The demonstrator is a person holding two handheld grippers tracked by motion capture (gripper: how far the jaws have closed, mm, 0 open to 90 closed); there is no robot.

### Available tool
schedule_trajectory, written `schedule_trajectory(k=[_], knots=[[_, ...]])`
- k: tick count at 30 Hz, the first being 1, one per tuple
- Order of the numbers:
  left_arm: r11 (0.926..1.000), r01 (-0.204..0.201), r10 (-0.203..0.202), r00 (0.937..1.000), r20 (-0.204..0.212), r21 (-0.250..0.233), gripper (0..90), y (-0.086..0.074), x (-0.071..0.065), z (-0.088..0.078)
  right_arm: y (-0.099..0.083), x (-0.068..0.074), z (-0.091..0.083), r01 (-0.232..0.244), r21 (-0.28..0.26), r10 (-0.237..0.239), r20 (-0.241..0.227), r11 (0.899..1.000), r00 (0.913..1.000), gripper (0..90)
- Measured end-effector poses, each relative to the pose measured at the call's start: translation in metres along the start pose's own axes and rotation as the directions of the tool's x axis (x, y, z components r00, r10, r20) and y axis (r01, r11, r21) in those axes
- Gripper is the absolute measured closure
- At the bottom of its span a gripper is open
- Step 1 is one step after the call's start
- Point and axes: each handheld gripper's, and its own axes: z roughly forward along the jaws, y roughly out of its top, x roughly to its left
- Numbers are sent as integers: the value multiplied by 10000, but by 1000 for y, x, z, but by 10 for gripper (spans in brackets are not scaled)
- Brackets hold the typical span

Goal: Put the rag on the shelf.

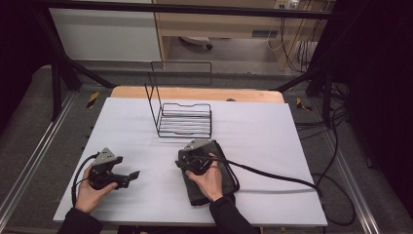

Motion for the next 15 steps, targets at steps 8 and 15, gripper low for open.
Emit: schedule_trajectory(k=[8,15], knots=[[9999,94,-93,9996,283,-42,64,7,-11,1,0,-15,-45,-13,-863,40,306,9963,9995,390],[9999,-75,68,9977,674,102,64,19,-33,8,-32,-43,-90,-247,-650,290,664,9976,9974,374]])
